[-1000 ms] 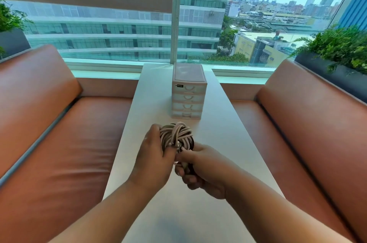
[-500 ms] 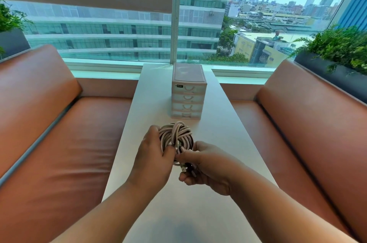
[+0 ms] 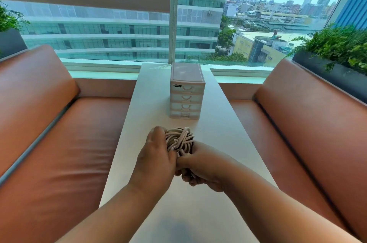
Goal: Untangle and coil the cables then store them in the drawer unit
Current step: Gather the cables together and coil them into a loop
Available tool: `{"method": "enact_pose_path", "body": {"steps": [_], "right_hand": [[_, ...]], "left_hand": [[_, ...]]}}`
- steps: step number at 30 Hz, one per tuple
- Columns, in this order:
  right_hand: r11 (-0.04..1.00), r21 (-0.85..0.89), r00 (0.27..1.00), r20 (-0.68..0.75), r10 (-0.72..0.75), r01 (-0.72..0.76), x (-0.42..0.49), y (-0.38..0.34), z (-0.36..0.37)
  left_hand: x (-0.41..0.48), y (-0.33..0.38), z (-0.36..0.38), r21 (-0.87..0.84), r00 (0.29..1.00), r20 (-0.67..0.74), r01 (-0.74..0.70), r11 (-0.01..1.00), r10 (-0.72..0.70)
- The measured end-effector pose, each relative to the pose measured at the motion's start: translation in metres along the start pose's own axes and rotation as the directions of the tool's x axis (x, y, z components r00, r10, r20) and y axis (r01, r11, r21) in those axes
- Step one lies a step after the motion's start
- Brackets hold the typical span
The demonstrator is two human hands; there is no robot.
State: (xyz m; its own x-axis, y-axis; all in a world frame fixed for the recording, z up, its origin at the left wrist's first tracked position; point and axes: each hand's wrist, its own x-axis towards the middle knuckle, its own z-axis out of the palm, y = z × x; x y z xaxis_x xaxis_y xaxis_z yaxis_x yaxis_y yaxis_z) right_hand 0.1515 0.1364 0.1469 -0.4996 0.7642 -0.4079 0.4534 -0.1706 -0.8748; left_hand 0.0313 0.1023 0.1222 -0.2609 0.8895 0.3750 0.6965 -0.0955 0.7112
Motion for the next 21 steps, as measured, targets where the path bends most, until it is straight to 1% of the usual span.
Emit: {"method": "enact_pose_path", "body": {"steps": [3,6,9,11,13,15,18,20,21], "right_hand": [[0.987,-0.162,1.0,0.006,0.022,-0.021,0.001,-0.004,0.001],[0.935,-0.337,0.992,0.009,0.123,-0.113,0.006,0.001,-0.003],[0.935,-0.337,0.992,0.007,0.124,-0.115,0.004,0.005,-0.007],[0.943,-0.325,0.995,0.043,0.086,-0.067,-0.002,0.005,-0.01],[0.946,-0.323,0.996,0.078,0.051,-0.023,-0.006,0.003,-0.015],[0.961,-0.277,0.992,0.125,0.033,0.003,-0.01,0.0,-0.02],[0.99,-0.142,0.985,0.168,0.047,-0.023,-0.011,-0.001,-0.025],[0.998,-0.043,0.98,0.19,0.061,-0.054,-0.011,0.0,-0.025],[0.998,0.006,0.977,0.203,0.061,-0.064,-0.011,0.001,-0.024]], "left_hand": [[0.0,-0.001,-0.001,0.022,1.0,0.027,-0.016,1.0,0.016],[0.001,-0.007,-0.002,0.004,0.995,0.074,-0.065,0.998,0.064],[0.005,-0.016,-0.007,-0.022,0.98,0.156,-0.124,0.992,0.126],[0.01,-0.022,-0.012,-0.038,0.957,0.225,-0.177,0.983,0.181],[0.015,-0.025,-0.019,-0.057,0.935,0.289,-0.197,0.979,0.205],[0.019,-0.028,-0.024,-0.119,0.922,0.339,-0.154,0.981,0.186],[0.017,-0.028,-0.023,-0.272,0.953,0.295,0.015,0.962,0.069],[0.014,-0.023,-0.016,-0.421,0.963,0.269,0.148,0.895,-0.032],[0.012,-0.02,-0.012,-0.515,0.957,0.279,0.215,0.83,-0.075]]}}
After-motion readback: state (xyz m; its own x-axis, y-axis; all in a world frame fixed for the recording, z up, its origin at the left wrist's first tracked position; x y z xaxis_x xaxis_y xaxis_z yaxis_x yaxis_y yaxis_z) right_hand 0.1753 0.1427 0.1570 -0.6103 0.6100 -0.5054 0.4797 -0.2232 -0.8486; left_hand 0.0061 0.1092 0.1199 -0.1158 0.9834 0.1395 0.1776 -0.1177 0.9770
